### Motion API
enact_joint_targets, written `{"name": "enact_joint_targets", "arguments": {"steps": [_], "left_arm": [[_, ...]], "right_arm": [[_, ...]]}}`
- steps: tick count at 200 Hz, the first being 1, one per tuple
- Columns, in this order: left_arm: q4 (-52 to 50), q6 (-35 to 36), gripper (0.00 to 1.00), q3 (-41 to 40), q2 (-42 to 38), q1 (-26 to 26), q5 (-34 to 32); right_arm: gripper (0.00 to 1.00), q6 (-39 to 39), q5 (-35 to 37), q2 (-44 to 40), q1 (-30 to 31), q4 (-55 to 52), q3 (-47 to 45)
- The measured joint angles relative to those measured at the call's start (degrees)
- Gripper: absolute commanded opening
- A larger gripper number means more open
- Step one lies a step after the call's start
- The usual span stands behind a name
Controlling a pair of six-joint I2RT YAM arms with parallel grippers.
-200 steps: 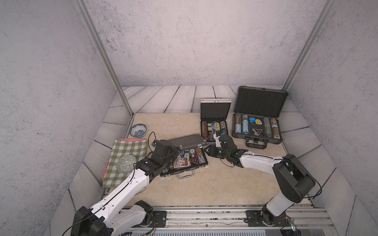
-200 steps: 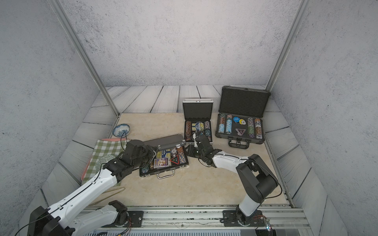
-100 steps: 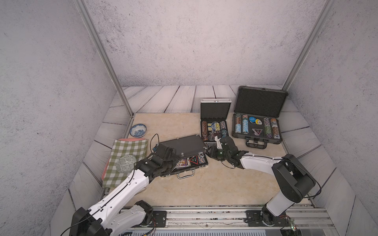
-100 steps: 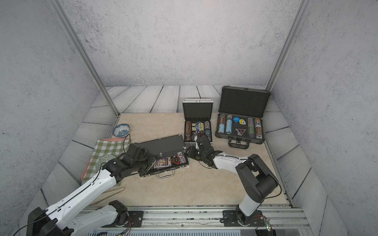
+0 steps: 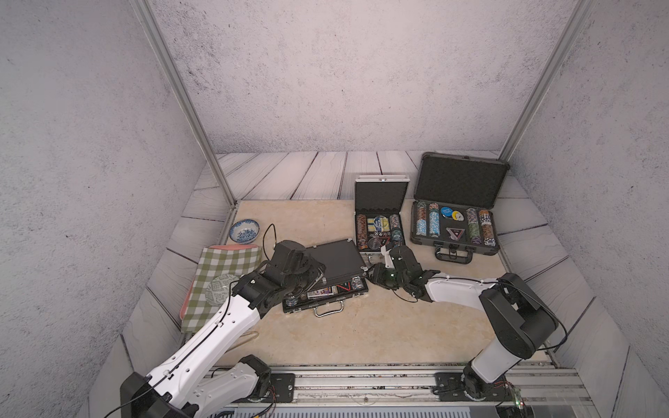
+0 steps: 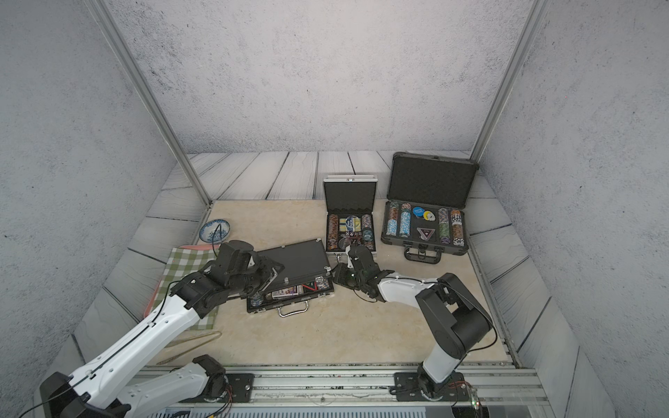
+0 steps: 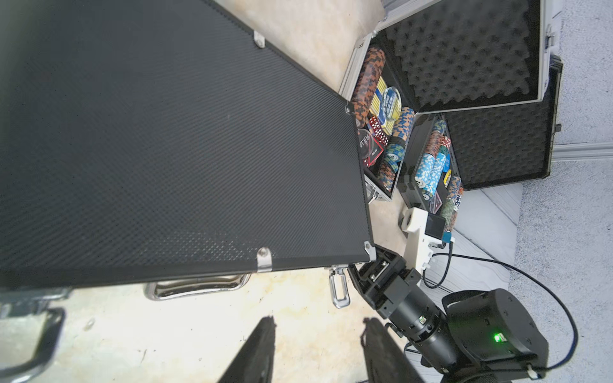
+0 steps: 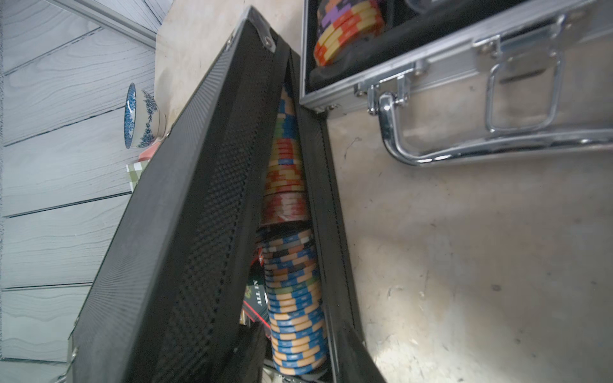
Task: Close the poker set cases
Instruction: Close the lid of the poker set case.
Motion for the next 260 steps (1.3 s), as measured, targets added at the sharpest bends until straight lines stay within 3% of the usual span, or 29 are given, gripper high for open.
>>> {"name": "enact_joint_targets", "arguments": {"steps": [47, 101, 155, 192, 260], "left_arm": [[2.2, 5.5, 0.43, 0.3, 4.0, 1.1, -5.4], [4.6, 10.1, 0.41, 1.4, 9.2, 3.7, -5.5], [5.0, 15.3, 0.41, 4.1, 16.4, 4.0, -1.1], [4.9, 19.5, 0.35, 7.2, 22.8, 3.3, 4.6], [-0.7, 29.2, 0.22, 14.6, 32.5, -2.6, 8.8]], "right_arm": [[0.38, -0.5, 0.0, 0.0, 0.0, 0.1, -2.5], [0.38, -1.9, 0.7, 0.0, 0.0, -0.9, -4.2], [0.38, -3.9, 2.3, -0.2, 0.0, -2.6, -4.9], [0.38, -4.9, 3.3, -1.9, 0.0, -5.0, -5.3], [0.39, -7.3, 3.9, -6.2, 0.0, -7.0, -5.3]]}}
